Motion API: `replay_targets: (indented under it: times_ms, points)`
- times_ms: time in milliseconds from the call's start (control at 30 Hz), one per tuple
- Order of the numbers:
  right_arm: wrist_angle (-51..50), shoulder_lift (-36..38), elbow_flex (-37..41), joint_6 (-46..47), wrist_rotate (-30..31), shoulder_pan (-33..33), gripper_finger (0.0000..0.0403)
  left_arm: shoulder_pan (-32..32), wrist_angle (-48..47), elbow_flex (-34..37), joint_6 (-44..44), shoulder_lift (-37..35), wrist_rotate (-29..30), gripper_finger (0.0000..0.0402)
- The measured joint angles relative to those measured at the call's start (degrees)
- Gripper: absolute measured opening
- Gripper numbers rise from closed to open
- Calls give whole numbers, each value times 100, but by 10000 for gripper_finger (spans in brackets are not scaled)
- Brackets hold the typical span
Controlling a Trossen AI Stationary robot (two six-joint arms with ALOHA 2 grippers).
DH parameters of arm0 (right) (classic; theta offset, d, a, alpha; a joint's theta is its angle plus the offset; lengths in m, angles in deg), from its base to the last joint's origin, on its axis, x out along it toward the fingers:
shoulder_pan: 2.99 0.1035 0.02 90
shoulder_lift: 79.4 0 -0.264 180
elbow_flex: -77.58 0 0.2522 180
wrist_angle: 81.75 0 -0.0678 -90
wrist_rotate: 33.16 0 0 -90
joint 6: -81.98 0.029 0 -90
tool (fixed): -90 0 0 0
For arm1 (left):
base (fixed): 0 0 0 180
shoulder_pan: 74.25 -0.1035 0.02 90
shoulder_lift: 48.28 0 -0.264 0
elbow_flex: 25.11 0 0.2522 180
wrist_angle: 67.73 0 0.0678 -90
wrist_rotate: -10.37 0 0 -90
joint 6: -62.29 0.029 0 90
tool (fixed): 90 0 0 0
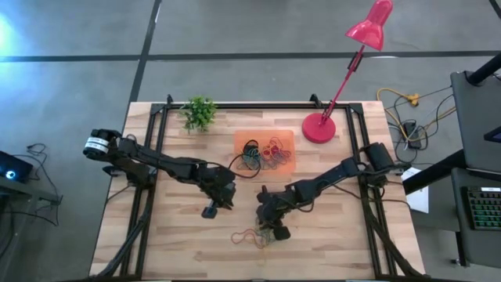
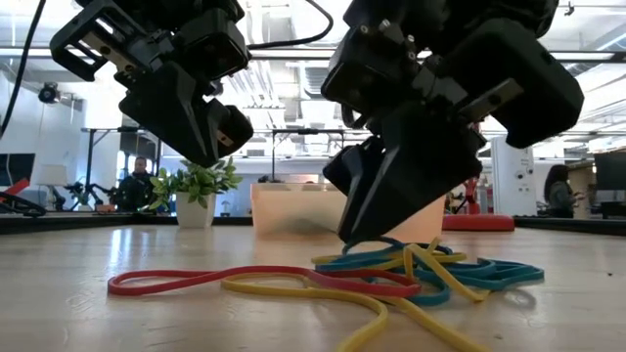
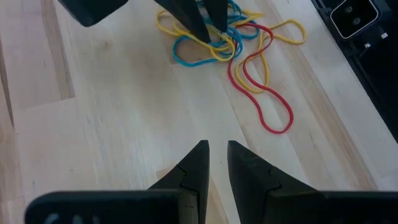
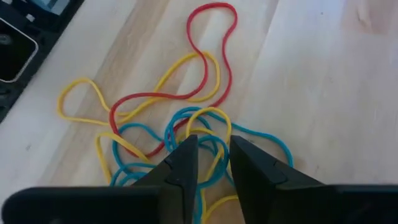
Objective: Pick and place rubber bands into bin
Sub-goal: Put the middle blue rubber band into the bin
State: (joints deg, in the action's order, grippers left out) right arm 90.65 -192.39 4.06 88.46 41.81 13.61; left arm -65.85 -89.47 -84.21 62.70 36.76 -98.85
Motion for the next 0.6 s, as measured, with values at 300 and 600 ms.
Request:
replay_targets:
  times_ms: [300, 600]
  points:
    - [-4, -26, 17, -5, 2, 0, 68, -2, 0, 0, 9, 0, 0, 42]
    - [-218, -24, 74, -55, 312, 4, 65, 0, 2, 0, 17, 0, 0, 42]
